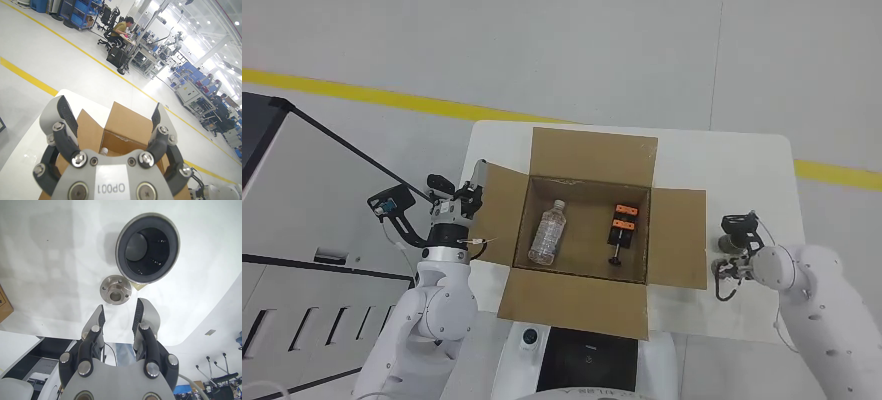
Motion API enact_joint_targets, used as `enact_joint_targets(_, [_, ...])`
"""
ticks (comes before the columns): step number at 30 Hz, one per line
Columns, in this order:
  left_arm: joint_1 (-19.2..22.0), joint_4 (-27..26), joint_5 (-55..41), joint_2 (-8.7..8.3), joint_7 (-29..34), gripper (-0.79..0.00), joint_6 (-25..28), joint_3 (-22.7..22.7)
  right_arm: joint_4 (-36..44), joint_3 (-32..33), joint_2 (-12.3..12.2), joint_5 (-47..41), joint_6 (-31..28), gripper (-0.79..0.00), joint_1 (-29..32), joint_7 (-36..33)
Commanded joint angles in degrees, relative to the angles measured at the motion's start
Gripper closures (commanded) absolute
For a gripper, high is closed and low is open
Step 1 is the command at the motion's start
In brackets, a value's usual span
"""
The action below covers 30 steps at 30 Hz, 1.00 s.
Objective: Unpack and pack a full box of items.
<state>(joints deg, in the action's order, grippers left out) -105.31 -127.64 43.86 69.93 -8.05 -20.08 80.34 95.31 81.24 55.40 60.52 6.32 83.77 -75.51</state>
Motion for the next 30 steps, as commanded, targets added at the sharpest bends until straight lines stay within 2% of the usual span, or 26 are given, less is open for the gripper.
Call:
enact_joint_targets(1, [0.0, 0.0, 0.0, 0.00, 0.0, -0.785, 0.0, 0.0, -0.8, -0.5, 0.1, 0.2, -0.1, -0.302, -0.5, 0.4])
enact_joint_targets(17, [0.0, 0.0, 0.0, 0.00, 0.0, -0.785, 0.0, 0.0, -6.6, -3.2, 0.9, -0.4, -1.2, -0.302, -3.6, 2.0])
enact_joint_targets(30, [0.0, 0.0, 0.0, 0.00, 0.0, -0.785, 0.0, 0.0, -6.9, -4.0, 1.1, -0.3, -1.5, -0.299, -3.8, 1.8])
